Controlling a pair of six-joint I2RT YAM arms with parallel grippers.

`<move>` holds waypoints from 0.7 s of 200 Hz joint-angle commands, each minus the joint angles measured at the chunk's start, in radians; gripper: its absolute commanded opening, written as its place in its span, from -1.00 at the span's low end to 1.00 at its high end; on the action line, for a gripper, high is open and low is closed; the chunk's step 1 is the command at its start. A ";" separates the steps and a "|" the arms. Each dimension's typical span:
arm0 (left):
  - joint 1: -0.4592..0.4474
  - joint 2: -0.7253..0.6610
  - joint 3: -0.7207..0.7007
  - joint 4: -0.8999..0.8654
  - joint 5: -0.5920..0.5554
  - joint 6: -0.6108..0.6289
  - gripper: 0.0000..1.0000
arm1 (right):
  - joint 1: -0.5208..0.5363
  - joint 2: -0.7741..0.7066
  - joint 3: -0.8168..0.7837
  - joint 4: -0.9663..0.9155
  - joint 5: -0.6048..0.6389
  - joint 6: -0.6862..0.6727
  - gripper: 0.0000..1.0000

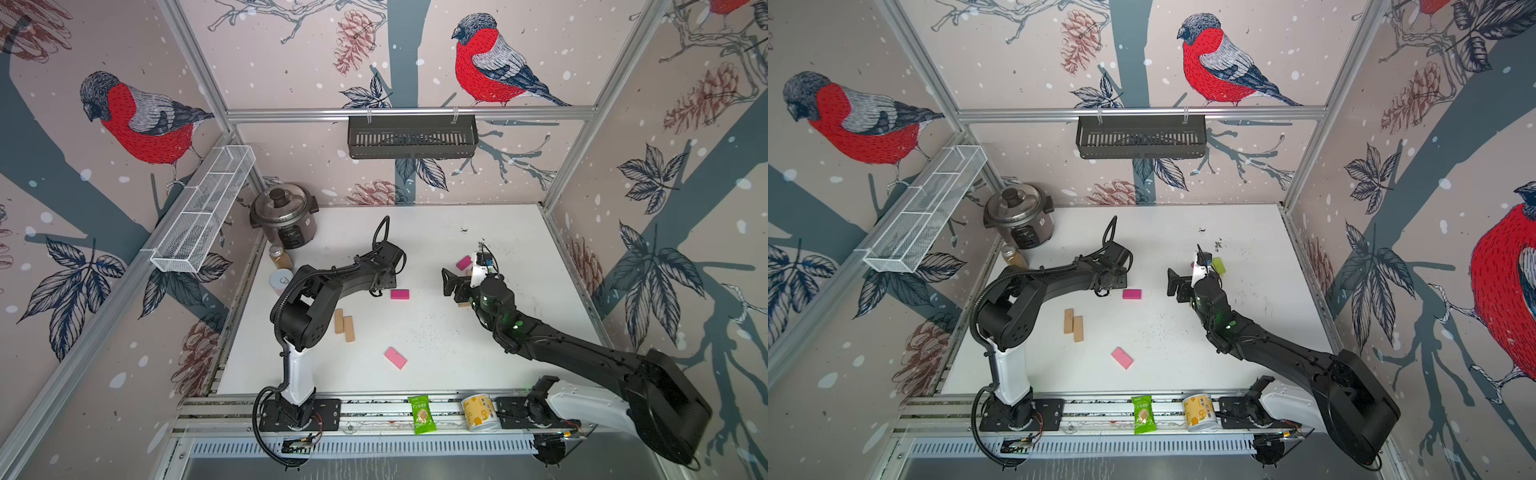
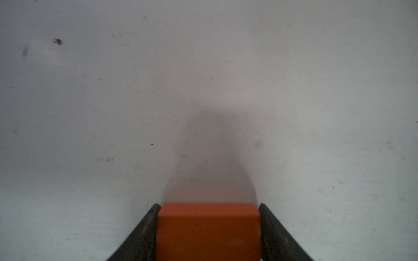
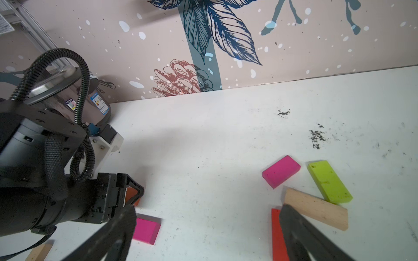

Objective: Assemble the letter p with building blocks
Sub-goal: Move the building block to the center of the board.

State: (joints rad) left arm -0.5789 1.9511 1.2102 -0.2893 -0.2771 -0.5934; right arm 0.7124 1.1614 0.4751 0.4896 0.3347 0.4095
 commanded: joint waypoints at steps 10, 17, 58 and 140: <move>0.005 0.008 -0.007 0.024 0.009 0.023 0.24 | 0.004 0.004 0.008 0.006 0.001 -0.023 1.00; 0.006 0.009 -0.006 0.029 0.014 0.026 0.25 | 0.003 0.004 0.008 0.007 0.002 -0.023 1.00; 0.005 0.030 0.010 0.046 0.036 0.041 0.26 | 0.006 0.009 0.011 0.006 0.010 -0.024 1.00; 0.004 0.084 0.081 0.015 0.040 0.031 0.27 | 0.010 0.009 0.011 0.004 0.020 -0.029 0.99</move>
State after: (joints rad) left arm -0.5735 2.0167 1.2785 -0.2382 -0.2584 -0.5591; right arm 0.7193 1.1706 0.4797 0.4877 0.3393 0.3901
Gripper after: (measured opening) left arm 0.635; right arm 0.997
